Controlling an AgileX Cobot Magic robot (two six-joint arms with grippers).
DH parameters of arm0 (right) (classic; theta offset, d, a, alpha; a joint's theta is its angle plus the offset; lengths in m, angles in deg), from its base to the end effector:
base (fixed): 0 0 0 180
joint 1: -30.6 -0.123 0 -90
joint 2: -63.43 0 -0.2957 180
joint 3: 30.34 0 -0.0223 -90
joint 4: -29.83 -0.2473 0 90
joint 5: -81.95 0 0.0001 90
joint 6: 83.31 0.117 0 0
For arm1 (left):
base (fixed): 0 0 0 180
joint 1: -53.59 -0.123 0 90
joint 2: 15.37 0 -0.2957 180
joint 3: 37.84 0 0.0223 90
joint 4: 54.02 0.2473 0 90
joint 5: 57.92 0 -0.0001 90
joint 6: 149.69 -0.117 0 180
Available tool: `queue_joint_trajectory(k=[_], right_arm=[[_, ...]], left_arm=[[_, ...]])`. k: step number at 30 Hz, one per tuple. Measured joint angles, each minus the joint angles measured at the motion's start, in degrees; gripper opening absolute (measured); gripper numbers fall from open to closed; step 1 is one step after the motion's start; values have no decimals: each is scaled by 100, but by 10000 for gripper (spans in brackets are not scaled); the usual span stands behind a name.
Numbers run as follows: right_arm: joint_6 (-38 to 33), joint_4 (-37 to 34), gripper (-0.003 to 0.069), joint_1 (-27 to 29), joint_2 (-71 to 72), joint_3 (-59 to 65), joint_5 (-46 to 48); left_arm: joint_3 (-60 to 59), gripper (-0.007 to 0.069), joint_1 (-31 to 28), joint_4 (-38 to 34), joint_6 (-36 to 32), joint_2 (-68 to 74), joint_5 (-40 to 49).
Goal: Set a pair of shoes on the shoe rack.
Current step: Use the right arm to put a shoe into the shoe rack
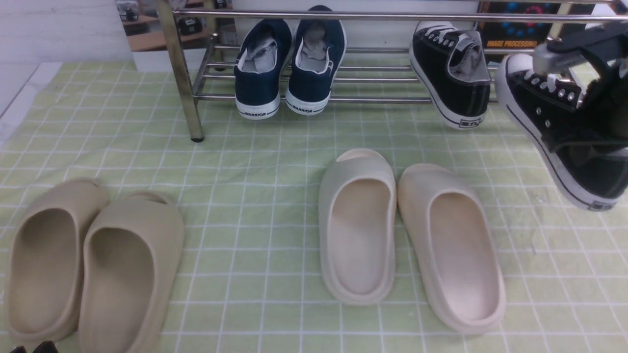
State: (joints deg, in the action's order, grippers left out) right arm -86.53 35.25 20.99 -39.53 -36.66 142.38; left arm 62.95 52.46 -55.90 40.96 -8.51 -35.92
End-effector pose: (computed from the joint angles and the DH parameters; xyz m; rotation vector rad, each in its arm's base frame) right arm 0.3566 0.0506 0.2974 -0.3464 2.7137 -0.0945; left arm 0.0628 -0.0002 0.1612 -0.2140 1.8764 -0.1461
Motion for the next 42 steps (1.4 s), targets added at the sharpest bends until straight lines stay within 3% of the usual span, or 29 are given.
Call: queue_joint_trajectory(k=[11, 22, 32, 42], right_arm=[[-43, 378, 14, 0, -1898, -2304, 201], [-628, 386, 14, 0, -3167, -3908, 46], [-1856, -165, 14, 36, -3289, -4146, 112], [-2250, -463, 14, 36, -3284, -4162, 211]], left_arm=[[0, 239, 0, 0, 0, 0, 0], [0, 239, 0, 0, 0, 0, 0], [0, 239, 0, 0, 0, 0, 0], [0, 239, 0, 0, 0, 0, 0]])
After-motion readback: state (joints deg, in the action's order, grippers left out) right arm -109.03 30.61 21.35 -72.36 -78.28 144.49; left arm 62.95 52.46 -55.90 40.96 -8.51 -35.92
